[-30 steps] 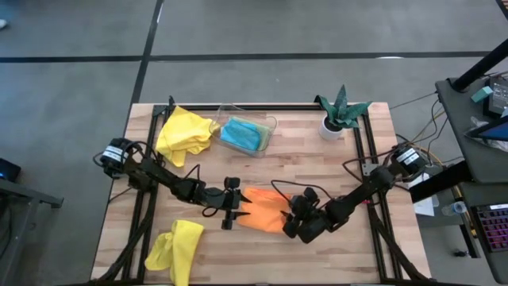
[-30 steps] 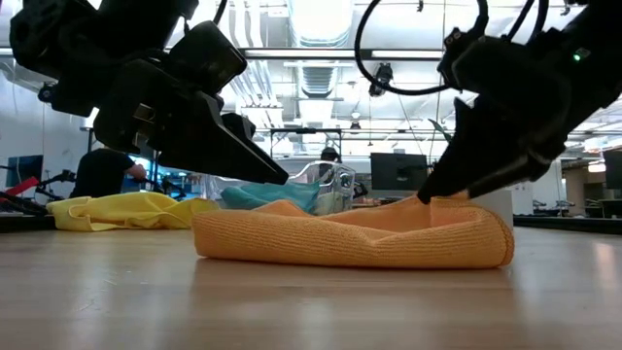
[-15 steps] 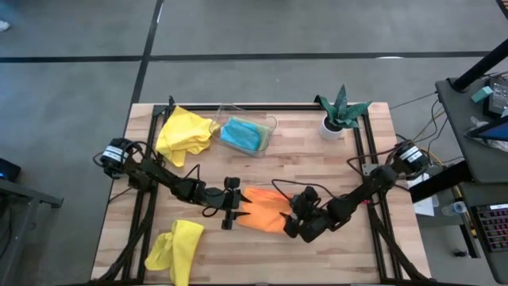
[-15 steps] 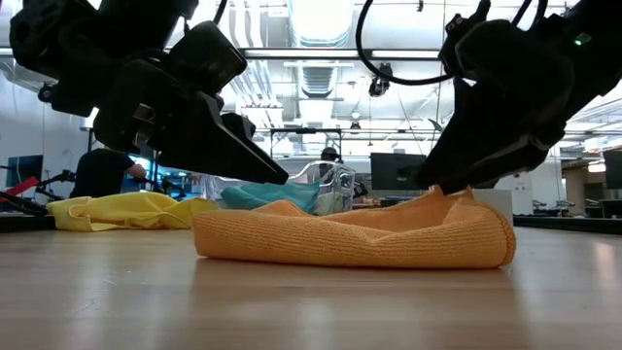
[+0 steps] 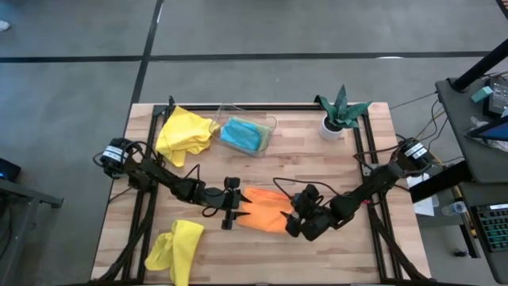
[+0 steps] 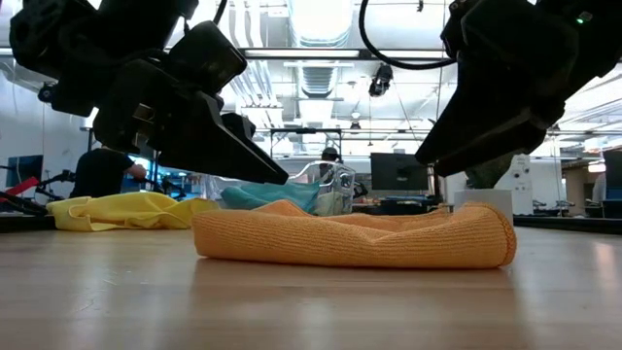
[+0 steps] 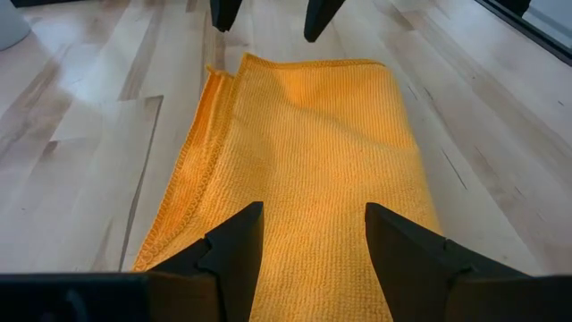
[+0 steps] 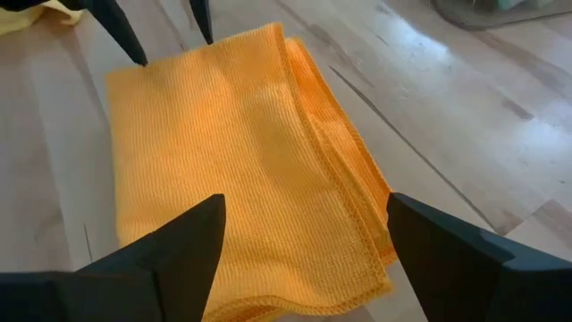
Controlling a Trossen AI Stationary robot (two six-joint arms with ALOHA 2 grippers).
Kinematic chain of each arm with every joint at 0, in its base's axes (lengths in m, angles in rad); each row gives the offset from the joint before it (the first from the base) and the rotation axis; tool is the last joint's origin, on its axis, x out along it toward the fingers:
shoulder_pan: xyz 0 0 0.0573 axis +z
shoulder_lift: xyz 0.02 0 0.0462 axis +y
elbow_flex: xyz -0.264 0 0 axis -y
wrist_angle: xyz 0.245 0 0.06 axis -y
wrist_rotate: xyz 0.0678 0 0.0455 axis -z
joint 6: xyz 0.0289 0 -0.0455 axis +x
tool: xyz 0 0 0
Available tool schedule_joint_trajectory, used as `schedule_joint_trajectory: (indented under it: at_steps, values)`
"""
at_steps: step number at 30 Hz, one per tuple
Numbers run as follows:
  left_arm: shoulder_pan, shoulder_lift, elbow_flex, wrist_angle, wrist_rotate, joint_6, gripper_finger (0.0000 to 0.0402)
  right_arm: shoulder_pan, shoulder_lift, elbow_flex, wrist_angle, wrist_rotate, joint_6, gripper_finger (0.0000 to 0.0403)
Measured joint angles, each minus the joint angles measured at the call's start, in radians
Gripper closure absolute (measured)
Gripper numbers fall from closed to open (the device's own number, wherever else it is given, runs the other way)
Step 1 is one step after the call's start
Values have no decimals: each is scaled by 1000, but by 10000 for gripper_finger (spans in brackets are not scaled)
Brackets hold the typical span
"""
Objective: Fold microfiber towels
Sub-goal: Fold the orange towel
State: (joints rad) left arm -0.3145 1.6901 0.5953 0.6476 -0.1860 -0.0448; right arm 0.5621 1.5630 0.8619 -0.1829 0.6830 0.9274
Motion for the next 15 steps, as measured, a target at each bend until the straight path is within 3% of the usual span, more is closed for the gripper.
schedule_joint_trajectory:
  at_steps: [15]
  values:
    - [-1, 0, 0, 0, 0, 0, 221, 0, -59, 0, -48, 6, -8, 103]
